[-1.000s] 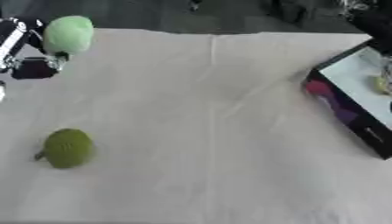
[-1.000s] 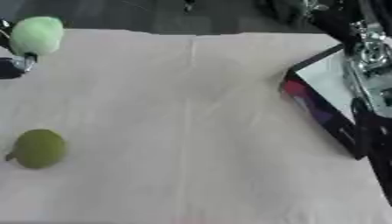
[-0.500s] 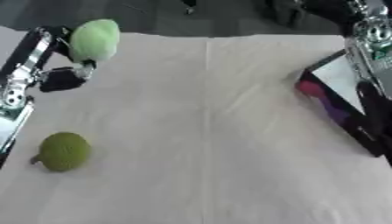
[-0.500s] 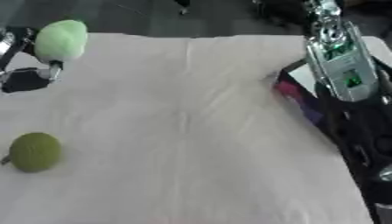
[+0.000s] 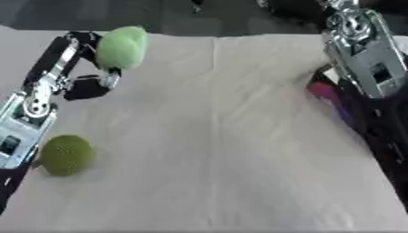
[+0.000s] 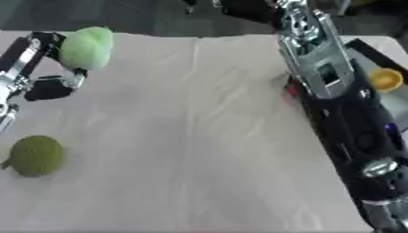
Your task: Pick up the objects with one hand, pass them to the other hand, and then place them into the box on the other side of the table.
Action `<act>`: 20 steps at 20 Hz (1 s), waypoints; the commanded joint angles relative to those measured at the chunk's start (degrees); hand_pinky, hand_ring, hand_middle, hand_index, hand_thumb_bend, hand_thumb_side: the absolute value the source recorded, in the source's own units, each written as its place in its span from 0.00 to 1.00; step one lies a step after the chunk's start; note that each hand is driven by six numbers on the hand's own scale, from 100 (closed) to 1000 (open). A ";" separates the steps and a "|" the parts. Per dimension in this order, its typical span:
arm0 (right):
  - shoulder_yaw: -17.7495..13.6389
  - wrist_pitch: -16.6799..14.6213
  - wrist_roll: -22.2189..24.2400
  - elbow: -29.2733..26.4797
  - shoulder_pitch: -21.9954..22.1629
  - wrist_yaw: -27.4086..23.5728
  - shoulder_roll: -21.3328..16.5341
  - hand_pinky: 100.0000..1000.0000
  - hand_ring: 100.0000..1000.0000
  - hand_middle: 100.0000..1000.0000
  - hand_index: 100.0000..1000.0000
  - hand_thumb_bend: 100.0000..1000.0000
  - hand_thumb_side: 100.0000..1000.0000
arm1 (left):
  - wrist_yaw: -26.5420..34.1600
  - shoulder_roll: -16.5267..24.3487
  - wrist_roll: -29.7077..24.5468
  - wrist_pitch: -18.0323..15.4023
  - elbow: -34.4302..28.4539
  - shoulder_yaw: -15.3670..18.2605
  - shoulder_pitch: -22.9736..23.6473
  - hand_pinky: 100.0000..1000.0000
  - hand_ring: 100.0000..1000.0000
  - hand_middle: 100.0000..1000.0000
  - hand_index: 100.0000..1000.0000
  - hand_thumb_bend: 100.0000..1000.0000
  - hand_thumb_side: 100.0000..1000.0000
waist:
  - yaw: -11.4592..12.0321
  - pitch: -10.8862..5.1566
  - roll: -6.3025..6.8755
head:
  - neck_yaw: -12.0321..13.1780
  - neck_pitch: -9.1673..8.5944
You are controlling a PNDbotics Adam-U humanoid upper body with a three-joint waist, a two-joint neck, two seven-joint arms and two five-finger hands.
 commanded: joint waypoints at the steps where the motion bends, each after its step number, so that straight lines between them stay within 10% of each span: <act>1: 1.35 -0.08 1.68 -0.07 -1.88 1.24 1.04 1.00 0.94 0.89 0.90 0.02 0.15 | -1.34 -0.09 0.06 -0.54 -0.97 -0.18 -0.83 0.65 0.42 0.38 0.44 0.00 0.00 | -0.02 -1.50 0.13 | -0.27 0.19; 20: 7.71 -1.53 12.51 3.57 -3.97 11.06 6.06 0.98 0.94 0.92 0.91 0.22 0.05 | -3.74 -2.35 1.82 -1.97 -0.26 -2.04 -0.77 0.65 0.42 0.38 0.44 0.00 0.00 | -0.13 -1.74 -0.05 | -0.76 0.26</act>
